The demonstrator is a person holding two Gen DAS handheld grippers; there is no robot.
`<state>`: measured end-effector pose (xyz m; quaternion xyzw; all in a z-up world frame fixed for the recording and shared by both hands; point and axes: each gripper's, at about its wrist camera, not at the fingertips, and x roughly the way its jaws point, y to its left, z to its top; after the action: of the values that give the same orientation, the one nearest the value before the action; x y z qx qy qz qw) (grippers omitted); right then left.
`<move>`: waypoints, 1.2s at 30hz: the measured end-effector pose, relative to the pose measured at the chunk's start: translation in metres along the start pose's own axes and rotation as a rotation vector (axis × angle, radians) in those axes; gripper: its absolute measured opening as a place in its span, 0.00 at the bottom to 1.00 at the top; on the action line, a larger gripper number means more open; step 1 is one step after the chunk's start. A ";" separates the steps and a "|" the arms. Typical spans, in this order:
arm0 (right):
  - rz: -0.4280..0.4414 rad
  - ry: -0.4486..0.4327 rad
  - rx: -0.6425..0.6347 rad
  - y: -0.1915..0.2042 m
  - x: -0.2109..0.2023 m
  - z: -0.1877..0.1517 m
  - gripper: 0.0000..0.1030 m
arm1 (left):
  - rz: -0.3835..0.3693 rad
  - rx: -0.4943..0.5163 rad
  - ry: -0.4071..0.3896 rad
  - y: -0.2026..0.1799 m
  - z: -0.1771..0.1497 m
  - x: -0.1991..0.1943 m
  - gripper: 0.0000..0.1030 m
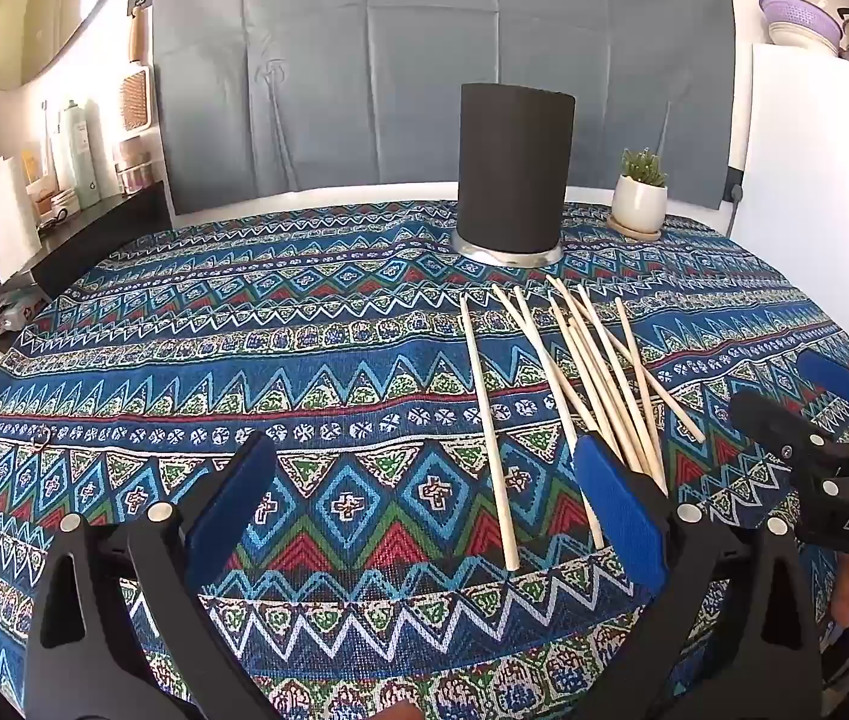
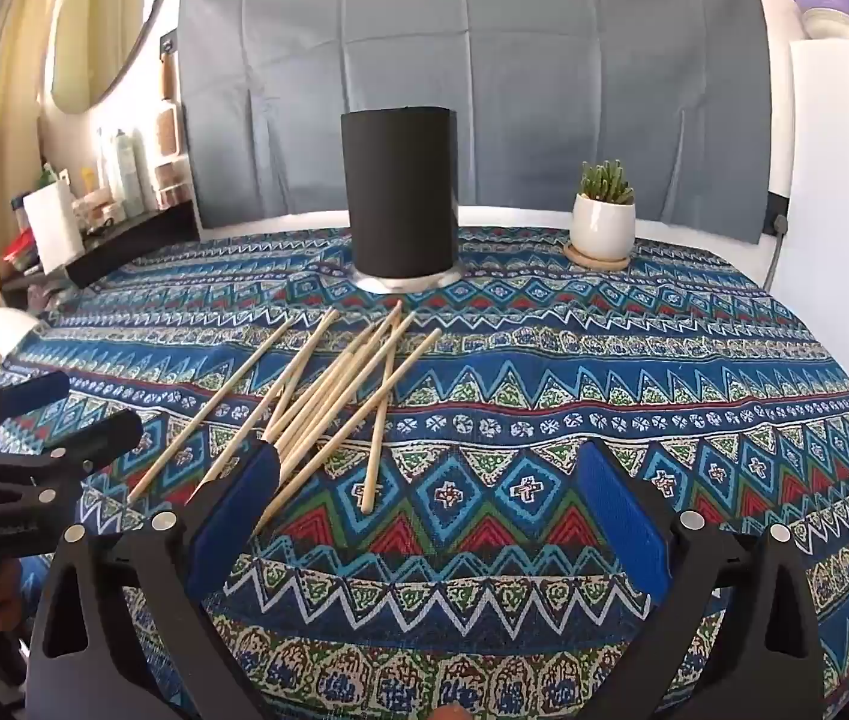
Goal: Organize utensils
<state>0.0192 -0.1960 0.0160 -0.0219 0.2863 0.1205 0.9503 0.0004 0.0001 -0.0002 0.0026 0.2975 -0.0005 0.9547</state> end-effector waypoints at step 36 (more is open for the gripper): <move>-0.005 0.011 -0.010 0.003 0.003 0.000 0.92 | -0.002 0.014 0.006 -0.007 -0.001 0.003 0.94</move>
<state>0.0207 -0.1929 0.0146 -0.0281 0.2909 0.1194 0.9489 0.0024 -0.0070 -0.0033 0.0091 0.3003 -0.0036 0.9538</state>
